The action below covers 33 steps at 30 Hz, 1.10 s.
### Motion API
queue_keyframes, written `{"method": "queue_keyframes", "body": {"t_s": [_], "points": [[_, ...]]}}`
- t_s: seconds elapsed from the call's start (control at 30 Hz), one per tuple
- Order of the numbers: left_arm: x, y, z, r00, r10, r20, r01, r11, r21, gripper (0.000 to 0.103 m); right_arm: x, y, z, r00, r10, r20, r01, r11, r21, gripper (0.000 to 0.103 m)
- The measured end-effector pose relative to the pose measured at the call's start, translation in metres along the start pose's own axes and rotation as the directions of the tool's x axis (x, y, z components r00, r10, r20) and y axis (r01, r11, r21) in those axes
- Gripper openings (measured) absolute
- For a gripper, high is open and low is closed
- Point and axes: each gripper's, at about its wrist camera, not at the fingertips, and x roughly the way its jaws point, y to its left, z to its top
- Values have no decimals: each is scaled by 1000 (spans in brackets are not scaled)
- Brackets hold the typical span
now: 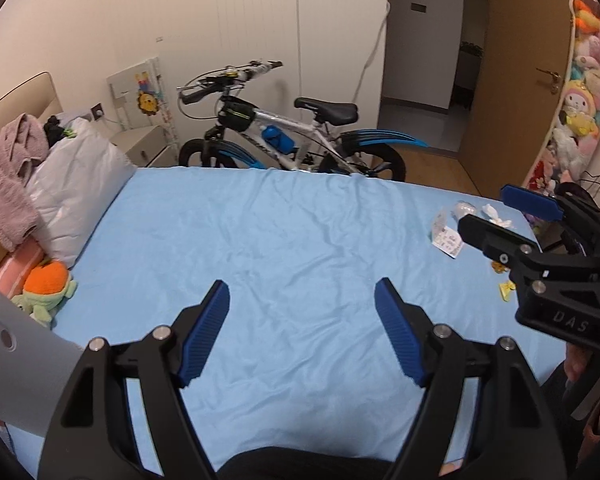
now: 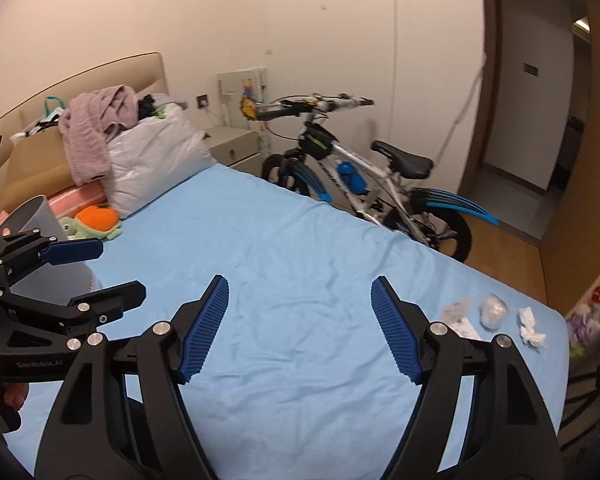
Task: Collect trash
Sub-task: 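Move both open tools back over the bed toward the leaflet and plastic wrap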
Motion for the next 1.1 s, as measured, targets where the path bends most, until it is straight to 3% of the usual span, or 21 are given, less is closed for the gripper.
{"method": "queue_keyframes", "body": {"t_s": [0.27, 0.47, 0.7, 1.1], "points": [[61, -82, 11, 993, -106, -51, 108, 993, 40, 75, -6, -132, -47, 982, -186, -45, 191, 965, 181, 71], [103, -136, 21, 985, -151, -87, 159, 984, 85, 75, 3, -200, -68, 960, -268, -75, 279, 932, 233, 71], [156, -188, 35, 982, -164, -94, 176, 973, 146, 75, 39, -253, -78, 943, -309, -125, 331, 911, 245, 71], [257, -238, 49, 972, -189, -138, 214, 957, 195, 75, 126, -315, -89, 919, -342, -198, 382, 897, 224, 78]]}}
